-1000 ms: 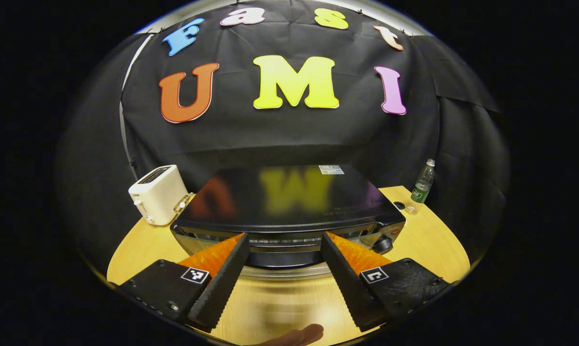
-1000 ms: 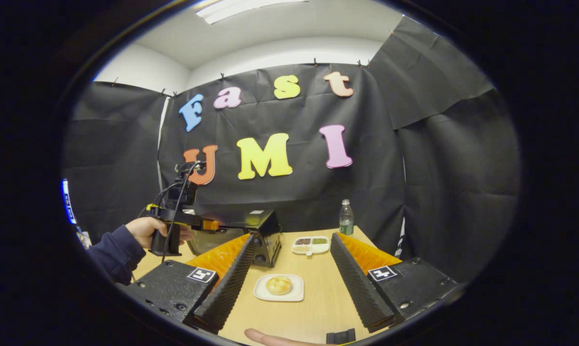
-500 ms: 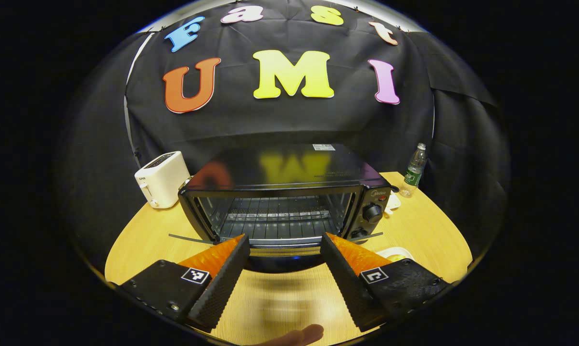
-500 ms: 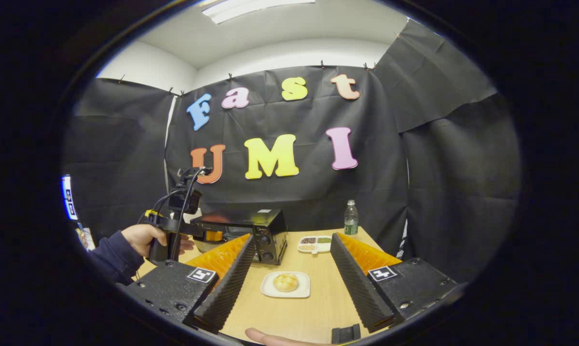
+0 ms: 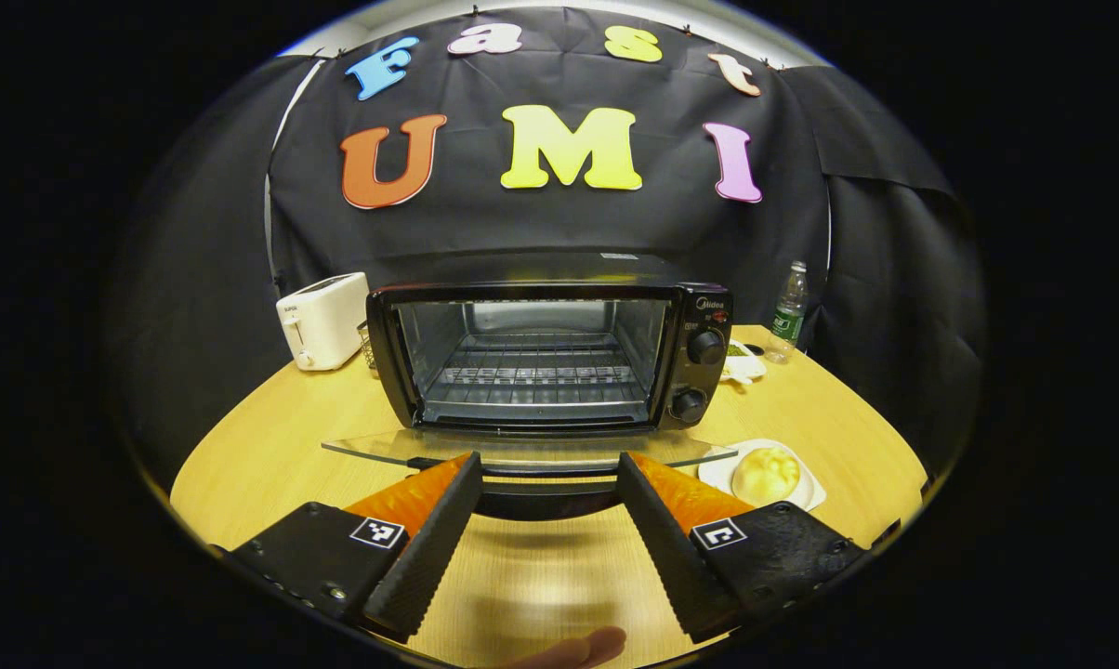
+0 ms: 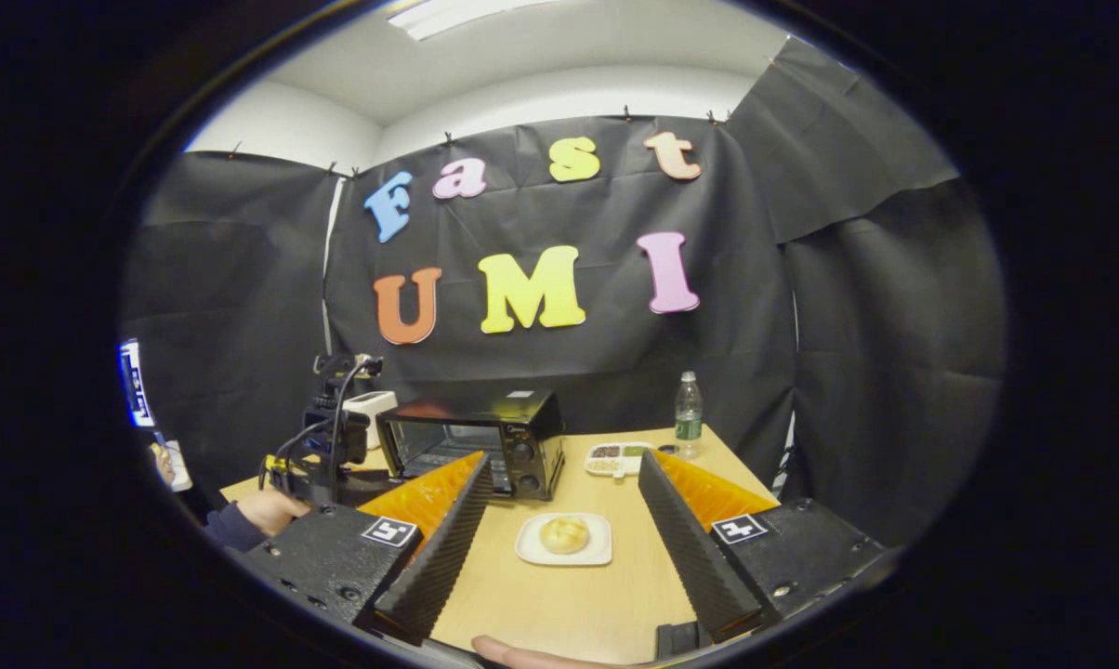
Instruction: Open the electric oven with the left hand, put the food in, and close the electric oven.
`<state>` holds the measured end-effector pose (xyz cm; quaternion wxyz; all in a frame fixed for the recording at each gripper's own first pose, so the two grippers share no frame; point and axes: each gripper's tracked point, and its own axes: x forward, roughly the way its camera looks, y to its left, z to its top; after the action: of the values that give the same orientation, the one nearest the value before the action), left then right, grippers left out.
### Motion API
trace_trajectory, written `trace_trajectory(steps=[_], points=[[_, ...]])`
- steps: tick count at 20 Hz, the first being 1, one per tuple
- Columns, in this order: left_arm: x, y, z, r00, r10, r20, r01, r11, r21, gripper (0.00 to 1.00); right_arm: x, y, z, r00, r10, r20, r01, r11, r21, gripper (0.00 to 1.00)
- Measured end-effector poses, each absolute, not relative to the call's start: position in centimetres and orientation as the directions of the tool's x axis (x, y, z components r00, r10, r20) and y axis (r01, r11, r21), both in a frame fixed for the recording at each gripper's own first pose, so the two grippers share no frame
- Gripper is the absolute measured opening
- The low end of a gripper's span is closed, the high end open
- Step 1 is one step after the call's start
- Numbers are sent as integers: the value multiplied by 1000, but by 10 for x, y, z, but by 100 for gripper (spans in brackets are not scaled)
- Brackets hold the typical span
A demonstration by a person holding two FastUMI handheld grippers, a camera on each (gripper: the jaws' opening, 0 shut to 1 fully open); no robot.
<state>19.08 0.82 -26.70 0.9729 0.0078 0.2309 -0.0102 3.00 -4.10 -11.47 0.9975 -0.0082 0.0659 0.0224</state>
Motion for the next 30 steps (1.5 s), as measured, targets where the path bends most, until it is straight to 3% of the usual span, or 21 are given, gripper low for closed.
trace_trajectory(steps=[2,13,14,15,16,21,30], points=[[187,10,-275,901,-16,-434,22,1000,8,96,31,-35,-117,989,48,-138,-52,998,-22,96],[163,11,-321,877,-19,-481,16,1000,-9,95,37,-15,-139,982,65,-178,-75,996,-46,96],[162,12,-328,869,-20,-494,11,1000,-20,84,38,-16,-139,982,62,-179,-72,996,-46,96],[160,13,-336,855,-22,-518,4,999,-36,94,38,-18,-139,982,59,-178,-68,997,-44,96],[158,13,-342,850,-21,-526,-3,999,-45,94,39,-19,-139,982,54,-179,-63,997,-43,96],[154,20,-326,871,-9,-490,-9,999,-35,93,47,-29,-149,980,35,-195,-42,999,-34,96],[129,39,-206,955,11,-296,-22,999,-34,93,111,-43,-215,949,1,-314,-6,1000,-17,97]])
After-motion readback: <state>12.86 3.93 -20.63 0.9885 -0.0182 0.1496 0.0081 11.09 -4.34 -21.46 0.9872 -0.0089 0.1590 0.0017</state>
